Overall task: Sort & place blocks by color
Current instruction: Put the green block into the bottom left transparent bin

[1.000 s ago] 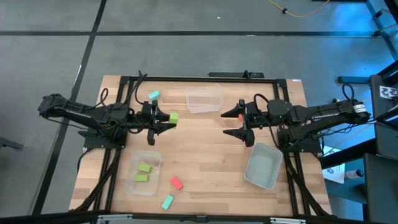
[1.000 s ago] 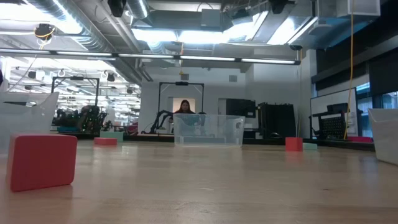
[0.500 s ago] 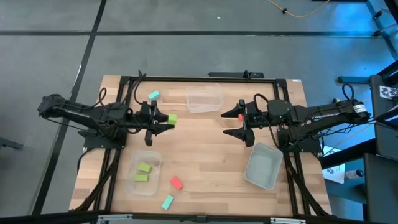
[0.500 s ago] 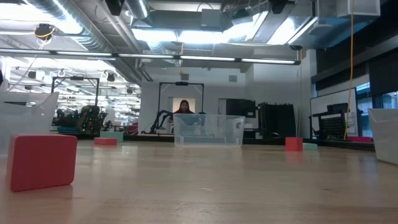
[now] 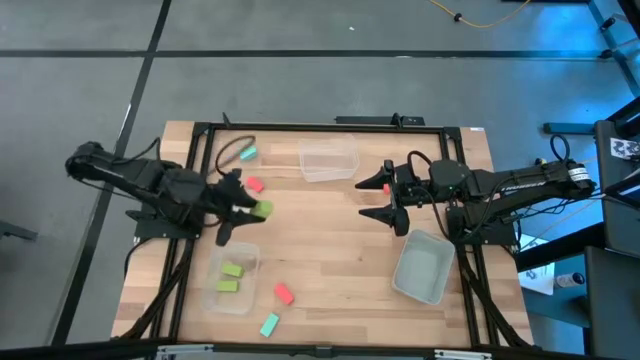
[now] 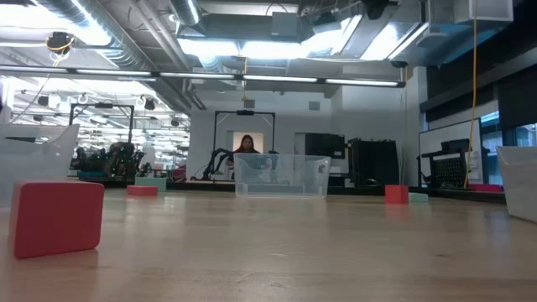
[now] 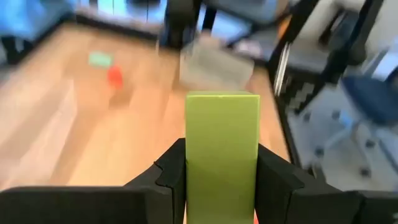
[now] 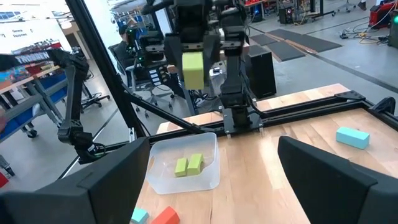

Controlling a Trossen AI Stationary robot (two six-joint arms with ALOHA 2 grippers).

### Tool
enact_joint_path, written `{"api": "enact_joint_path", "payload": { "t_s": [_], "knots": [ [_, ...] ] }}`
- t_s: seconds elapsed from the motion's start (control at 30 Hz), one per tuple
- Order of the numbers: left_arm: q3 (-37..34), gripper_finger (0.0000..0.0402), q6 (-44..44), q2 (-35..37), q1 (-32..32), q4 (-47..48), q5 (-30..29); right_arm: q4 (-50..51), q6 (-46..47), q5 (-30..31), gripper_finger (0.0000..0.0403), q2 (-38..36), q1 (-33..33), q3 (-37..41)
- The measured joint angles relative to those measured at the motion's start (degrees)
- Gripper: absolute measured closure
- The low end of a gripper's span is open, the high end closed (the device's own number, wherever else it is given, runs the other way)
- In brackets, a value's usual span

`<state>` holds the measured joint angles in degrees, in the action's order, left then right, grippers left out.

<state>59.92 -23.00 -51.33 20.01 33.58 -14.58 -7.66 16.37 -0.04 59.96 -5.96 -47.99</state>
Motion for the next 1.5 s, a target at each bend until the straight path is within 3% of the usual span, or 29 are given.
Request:
{"api": "enact_joint_path", "payload": {
  "t_s": [0.13,0.33,0.5,0.73,1.0,1.2,1.37,1.5],
  "knots": [
    [4.82,0.0284,-7.85,-5.63,6.53,11.16,-0.91,0.35,0.01,-0.06,0.0044,0.0,0.0,0.0],
    [5.51,0.0284,-19.49,-14.34,17.27,12.04,2.66,0.41,-0.21,-0.1,0.0044,0.0,-0.02,0.0],
    [5.52,0.0284,-26.02,-22.0,22.58,12.11,7.2,2.32,-0.4,-0.08,0.0044,0.0,0.0,0.0],
    [5.52,0.0284,-23.09,-30.7,23.5,17.38,9.81,7.36,-0.35,-0.06,0.0044,0.0,0.0,0.0],
    [3.53,0.0284,-15.31,-35.64,24.19,23.23,12.87,8.06,-0.18,-0.06,0.0044,0.0,0.02,0.0],
    [-1.44,0.0284,-13.06,-36.13,24.7,21.39,13.49,9.12,-0.21,-0.02,0.0044,0.0,0.02,0.0],
    [-6.06,0.0284,-12.68,-36.15,24.68,16.37,17.36,9.09,-0.22,0.0,0.0044,0.0,0.02,0.0],
    [-7.43,0.0284,-12.38,-36.13,24.66,14.88,15.83,9.12,-0.27,0.37,0.0044,0.0,0.02,0.0]
  ]
}}
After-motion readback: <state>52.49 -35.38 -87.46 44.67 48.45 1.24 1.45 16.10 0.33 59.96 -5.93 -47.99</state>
